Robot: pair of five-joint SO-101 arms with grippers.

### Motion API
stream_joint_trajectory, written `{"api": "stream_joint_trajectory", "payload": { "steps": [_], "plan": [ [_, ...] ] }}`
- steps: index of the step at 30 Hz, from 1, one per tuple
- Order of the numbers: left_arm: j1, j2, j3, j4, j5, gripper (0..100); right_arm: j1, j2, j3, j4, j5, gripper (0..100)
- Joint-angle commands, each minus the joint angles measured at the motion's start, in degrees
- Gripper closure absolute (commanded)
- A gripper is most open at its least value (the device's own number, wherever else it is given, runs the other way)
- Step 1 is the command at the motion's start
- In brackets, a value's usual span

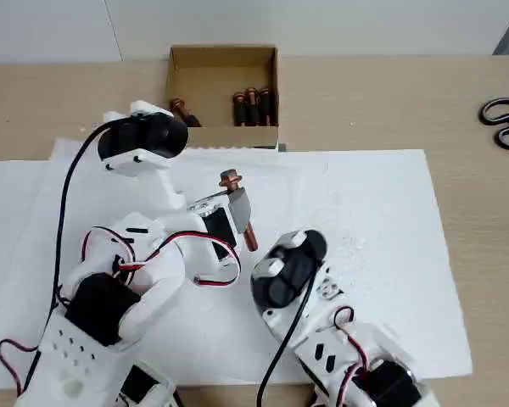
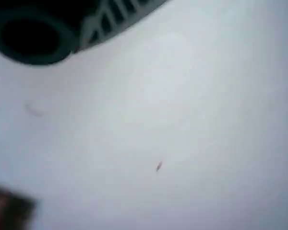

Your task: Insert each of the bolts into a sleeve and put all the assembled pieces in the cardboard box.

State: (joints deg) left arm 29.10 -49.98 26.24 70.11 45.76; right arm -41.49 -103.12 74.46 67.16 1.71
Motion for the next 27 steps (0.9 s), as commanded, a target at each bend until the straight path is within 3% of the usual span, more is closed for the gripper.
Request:
{"api": "stream_joint_trajectory", "payload": {
  "steps": [1, 15, 27],
  "plan": [
    [0.4, -1.2, -0.2, -0.4, -0.4, 100, -1.4, 0.0, -1.6, 0.6, -0.8, 99.6],
    [0.7, -1.2, 6.7, -0.8, -0.4, 100, -1.4, 0.0, -2.8, 0.0, -0.5, 99.6],
    [1.9, -1.3, 10.3, -8.5, -0.2, 100, -1.1, 0.0, -2.5, -2.0, -0.5, 99.6]
  ]
}}
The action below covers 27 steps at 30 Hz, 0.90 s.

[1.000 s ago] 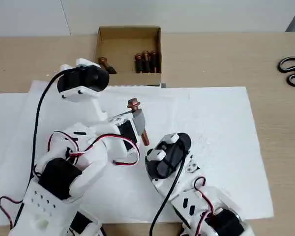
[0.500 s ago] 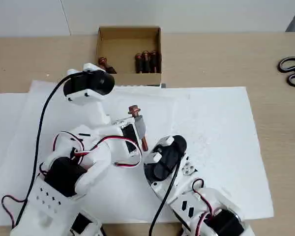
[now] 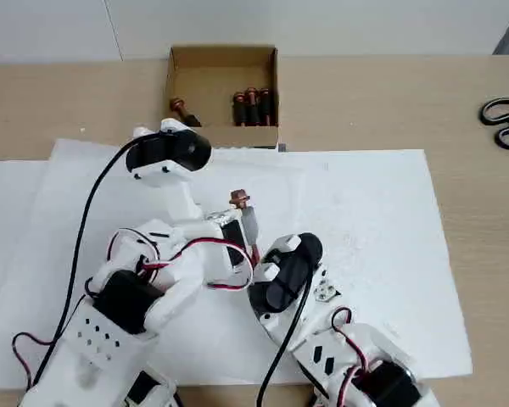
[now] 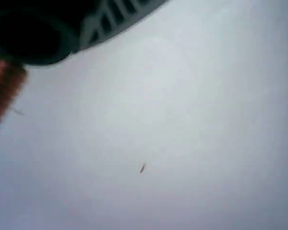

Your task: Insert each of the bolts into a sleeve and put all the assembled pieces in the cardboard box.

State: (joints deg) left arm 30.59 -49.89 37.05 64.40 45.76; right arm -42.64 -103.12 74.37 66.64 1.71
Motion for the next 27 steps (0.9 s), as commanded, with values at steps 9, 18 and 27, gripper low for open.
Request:
{"api": "stream_joint_trajectory", "payload": {
  "steps": [9, 18, 27],
  "plan": [
    [0.1, -1.8, -0.3, -7.0, -0.3, 100, 0.1, 0.0, -1.6, -1.4, -0.8, 99.6],
    [0.0, -22.9, 11.6, -12.4, -6.2, 100, 0.1, 0.0, -0.7, -1.4, -2.6, 99.6],
    [-4.3, -43.3, 25.5, -14.9, -7.0, 100, 0.1, 0.0, 0.5, -1.5, -2.8, 99.6]
  ]
}}
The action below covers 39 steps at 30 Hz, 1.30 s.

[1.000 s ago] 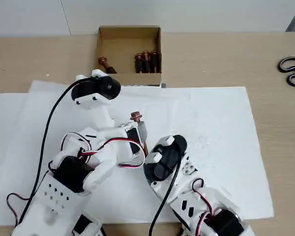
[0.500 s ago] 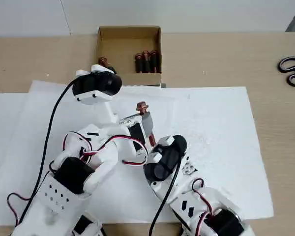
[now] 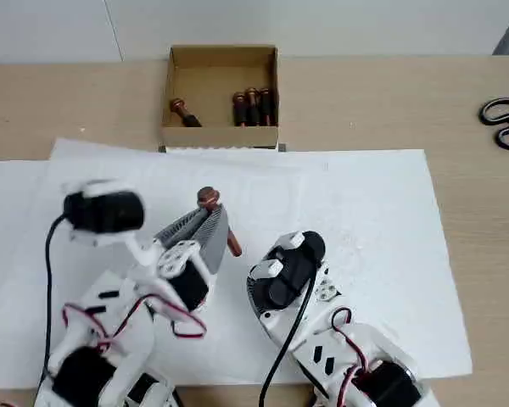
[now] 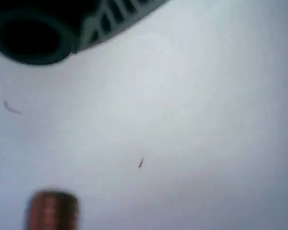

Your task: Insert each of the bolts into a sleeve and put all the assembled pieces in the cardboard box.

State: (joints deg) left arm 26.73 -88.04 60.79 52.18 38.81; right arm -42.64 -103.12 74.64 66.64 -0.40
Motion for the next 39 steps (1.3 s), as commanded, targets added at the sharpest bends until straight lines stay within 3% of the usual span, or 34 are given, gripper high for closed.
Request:
{"api": "stream_joint_trajectory", "payload": {
  "steps": [1, 9, 13, 20, 39],
  "plan": [
    [-0.4, -6.8, 2.9, -3.3, 0.0, 100, 0.1, 0.0, 0.8, -1.6, -0.7, 99.6],
    [0.1, -16.0, 11.4, -6.2, 0.1, 100, 0.0, 0.0, 1.9, -4.0, -0.7, 99.6],
    [0.3, -15.9, 12.0, -6.2, 0.1, 100, 0.0, 0.0, 1.7, -4.0, -0.7, 99.6],
    [6.3, -15.9, 14.4, -6.2, 0.0, 100, -0.1, 0.0, 0.3, -4.1, -0.5, 99.6],
    [6.3, -15.9, 19.0, -8.4, -0.2, 100, -2.8, 0.0, -2.1, -4.0, -0.5, 99.6]
  ]
}}
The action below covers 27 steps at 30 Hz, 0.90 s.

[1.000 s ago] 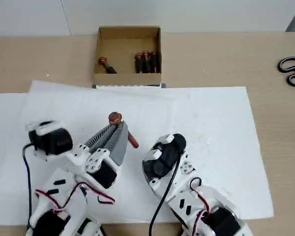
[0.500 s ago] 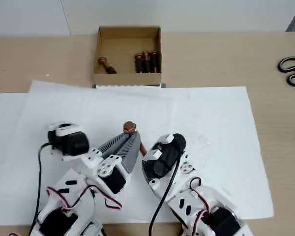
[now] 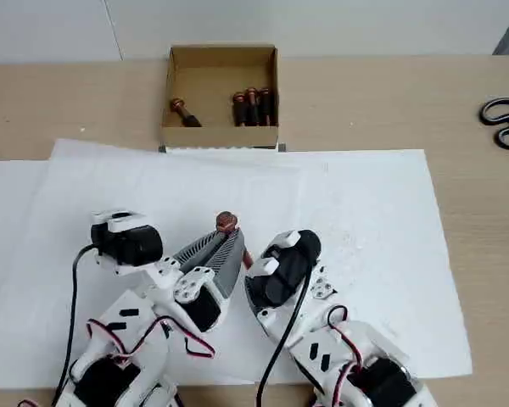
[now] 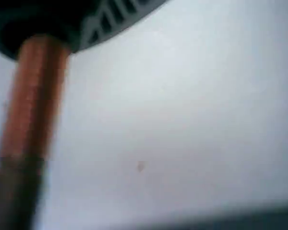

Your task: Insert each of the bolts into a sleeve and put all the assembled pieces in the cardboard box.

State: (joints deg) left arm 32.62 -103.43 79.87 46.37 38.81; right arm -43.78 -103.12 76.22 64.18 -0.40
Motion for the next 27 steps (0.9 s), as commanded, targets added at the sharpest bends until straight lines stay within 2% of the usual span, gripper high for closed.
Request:
{"api": "stream_joint_trajectory", "payload": {
  "steps": [1, 9, 13, 22, 27],
  "plan": [
    [0.4, -0.5, 0.2, -3.6, -0.2, 100, -2.3, 0.0, -3.7, -1.5, -0.5, 99.6],
    [0.6, -0.4, 1.7, -4.0, -0.4, 100, -2.6, 0.0, -4.7, -1.4, -0.4, 99.6],
    [0.4, -0.5, 1.6, -3.8, -3.6, 100, -0.2, 0.0, -5.1, -1.4, -0.4, 99.6],
    [3.8, -0.5, -4.7, 10.2, -4.9, 100, 0.3, 0.0, -6.4, -1.4, -0.4, 99.6],
    [4.5, -0.5, -4.4, 13.6, -5.0, 100, 0.3, 0.0, -6.7, -1.4, -0.4, 99.6]
  ]
}}
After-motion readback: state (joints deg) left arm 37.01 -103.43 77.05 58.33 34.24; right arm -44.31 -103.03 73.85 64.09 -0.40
